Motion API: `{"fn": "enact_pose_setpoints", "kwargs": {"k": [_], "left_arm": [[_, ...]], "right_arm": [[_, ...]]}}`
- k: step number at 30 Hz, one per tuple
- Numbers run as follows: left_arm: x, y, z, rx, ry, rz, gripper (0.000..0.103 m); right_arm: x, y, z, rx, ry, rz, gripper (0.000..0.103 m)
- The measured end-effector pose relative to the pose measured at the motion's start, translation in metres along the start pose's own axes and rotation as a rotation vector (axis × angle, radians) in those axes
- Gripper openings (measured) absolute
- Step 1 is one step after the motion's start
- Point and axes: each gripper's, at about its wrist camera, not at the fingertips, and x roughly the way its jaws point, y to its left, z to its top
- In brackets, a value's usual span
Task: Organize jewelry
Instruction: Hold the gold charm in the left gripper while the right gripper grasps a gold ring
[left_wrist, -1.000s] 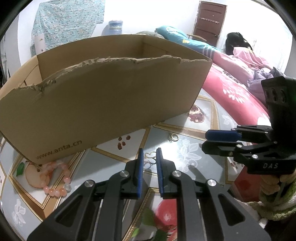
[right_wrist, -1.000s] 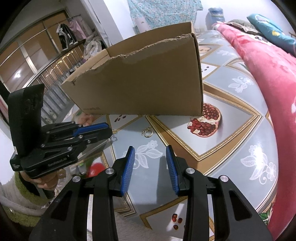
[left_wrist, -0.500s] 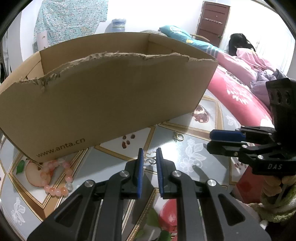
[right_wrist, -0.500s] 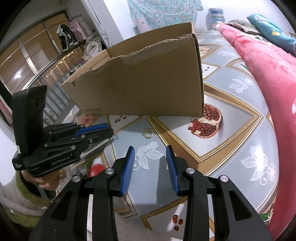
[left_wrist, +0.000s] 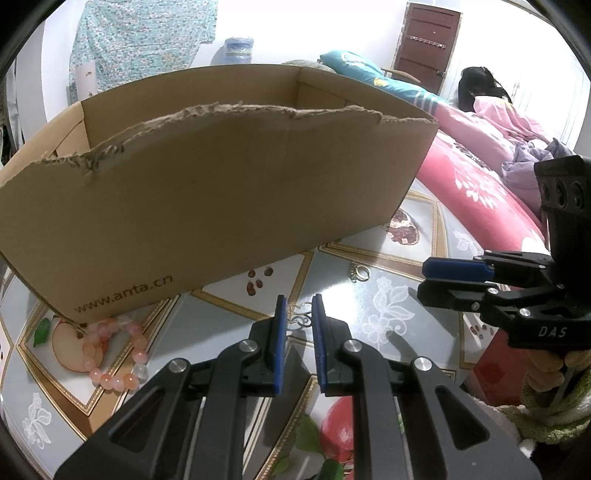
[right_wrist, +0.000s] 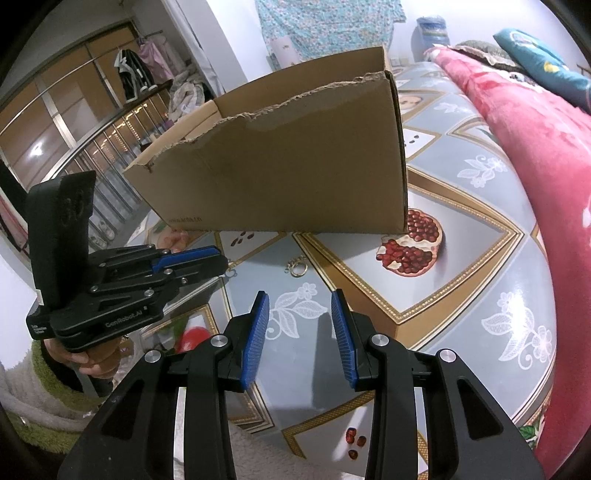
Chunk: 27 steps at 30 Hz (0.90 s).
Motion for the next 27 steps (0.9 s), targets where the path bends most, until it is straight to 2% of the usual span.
{"fn": "enact_pose_setpoints", "kwargs": {"k": [14,27], "left_arm": [[0.009,-0.002,0.001,0.001,0.010,0.000,0.013],[0.012,0.000,0.002,-0.004,0.005,-0.024,0.013]], "right_arm": [[0.003,-0.002,0.005,-0.038,-0.003,-0.002,0.032],[0.027,0.019,0.018,-0.205,0.012,-0.033,0.027]]}}
